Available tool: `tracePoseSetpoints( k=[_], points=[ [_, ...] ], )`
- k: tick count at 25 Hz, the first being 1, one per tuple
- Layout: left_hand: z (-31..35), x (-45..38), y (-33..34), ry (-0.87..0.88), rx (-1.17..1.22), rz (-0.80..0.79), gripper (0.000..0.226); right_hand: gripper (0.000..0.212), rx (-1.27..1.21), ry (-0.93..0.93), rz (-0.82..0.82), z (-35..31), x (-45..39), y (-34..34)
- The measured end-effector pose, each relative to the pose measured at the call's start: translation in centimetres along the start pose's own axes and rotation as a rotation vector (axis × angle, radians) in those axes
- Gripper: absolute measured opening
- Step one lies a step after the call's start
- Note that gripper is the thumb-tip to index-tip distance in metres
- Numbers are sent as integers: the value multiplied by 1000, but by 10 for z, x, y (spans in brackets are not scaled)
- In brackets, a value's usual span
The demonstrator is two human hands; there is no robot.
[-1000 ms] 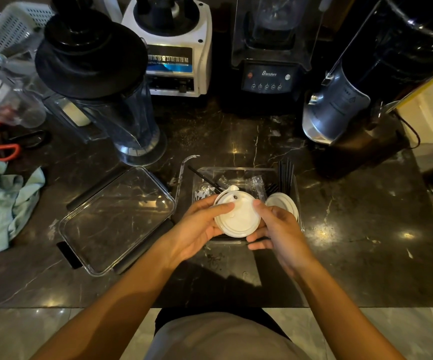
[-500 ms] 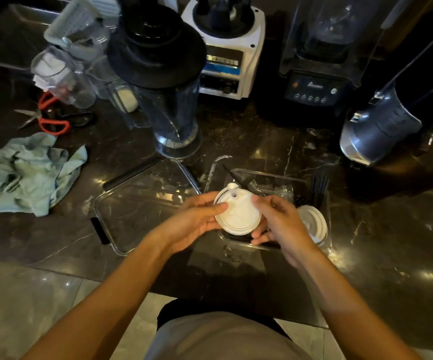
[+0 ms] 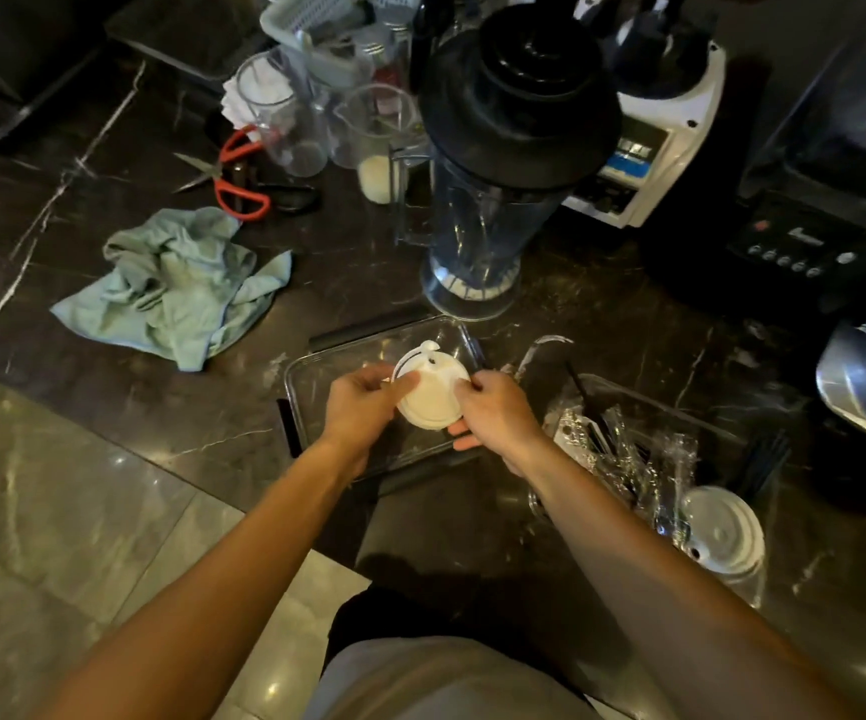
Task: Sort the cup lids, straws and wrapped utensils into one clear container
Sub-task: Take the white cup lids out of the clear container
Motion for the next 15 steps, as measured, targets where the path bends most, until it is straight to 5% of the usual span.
tracePoseSetpoints(
  k=[7, 12, 15],
  points=[
    [4, -16, 2, 204, -458, 89, 29, 34, 370, -40, 193, 8, -13, 5],
    [15, -3, 3, 240, -535, 126, 54, 30, 498, -183, 275, -17, 18, -14],
    [40, 20, 34, 340, -432, 43, 42, 21, 480, -230, 427, -21, 55, -73]
  ],
)
Point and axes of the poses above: each hand's wrist, its own x-axis away from the middle knuckle, its own y-axis out of the palm, z = x × y, the point moved 4 cm from there along -x, towards the middle knuckle, and after that the axes turned 7 degrees about -y, right-handed, at the moved point
